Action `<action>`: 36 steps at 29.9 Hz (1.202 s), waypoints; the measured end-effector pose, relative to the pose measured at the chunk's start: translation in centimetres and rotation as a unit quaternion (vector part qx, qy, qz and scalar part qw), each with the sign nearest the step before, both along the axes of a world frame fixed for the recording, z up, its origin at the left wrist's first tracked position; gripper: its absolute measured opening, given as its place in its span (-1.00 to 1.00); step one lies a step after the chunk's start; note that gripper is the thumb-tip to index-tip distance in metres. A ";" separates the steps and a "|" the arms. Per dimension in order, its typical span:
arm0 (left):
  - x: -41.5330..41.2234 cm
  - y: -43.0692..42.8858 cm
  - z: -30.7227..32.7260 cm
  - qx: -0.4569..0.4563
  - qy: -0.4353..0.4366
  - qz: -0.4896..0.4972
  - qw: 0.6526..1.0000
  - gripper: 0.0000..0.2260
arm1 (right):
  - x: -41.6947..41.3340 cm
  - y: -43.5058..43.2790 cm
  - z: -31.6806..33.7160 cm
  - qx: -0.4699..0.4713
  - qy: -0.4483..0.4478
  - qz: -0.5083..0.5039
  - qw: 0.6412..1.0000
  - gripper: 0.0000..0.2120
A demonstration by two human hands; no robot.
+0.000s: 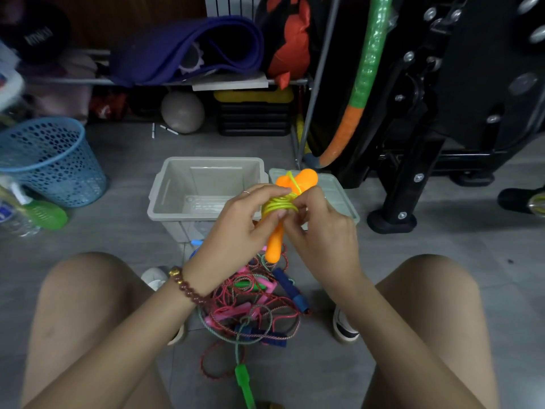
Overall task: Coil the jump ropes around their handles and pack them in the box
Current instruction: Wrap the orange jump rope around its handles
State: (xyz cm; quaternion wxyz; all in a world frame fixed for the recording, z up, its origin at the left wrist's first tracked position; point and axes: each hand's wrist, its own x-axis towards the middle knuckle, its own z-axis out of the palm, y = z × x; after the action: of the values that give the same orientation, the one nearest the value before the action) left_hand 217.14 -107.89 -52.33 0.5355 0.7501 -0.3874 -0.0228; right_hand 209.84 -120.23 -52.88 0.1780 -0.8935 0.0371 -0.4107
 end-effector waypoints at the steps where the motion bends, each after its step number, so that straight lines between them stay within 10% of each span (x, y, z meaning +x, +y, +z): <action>1: 0.0 0.0 0.2 -0.008 -0.001 0.002 1.000 -0.76 | 0.1 0.1 0.0 0.001 -0.007 -0.006 1.000 -0.83; 13: 0.1 0.8 0.0 0.056 -0.184 0.035 0.981 -0.76 | 0.3 0.3 0.3 -0.010 0.025 0.019 0.999 -0.90; 27: 0.1 -1.0 -0.4 -0.009 -0.111 0.111 0.988 -0.95 | 1.3 0.5 -1.3 0.212 0.070 0.071 0.972 -0.95; 36: 1.1 -0.3 0.9 -0.105 0.070 -0.079 0.989 -0.79 | 0.8 -1.0 -0.9 0.287 -0.026 0.168 0.943 -0.90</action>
State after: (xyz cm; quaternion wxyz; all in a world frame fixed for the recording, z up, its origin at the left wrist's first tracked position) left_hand 218.26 -108.21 -51.41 0.6338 0.6530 -0.4075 -0.0762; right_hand 210.69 -121.25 -53.82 0.4944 -0.7865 -0.0017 -0.3701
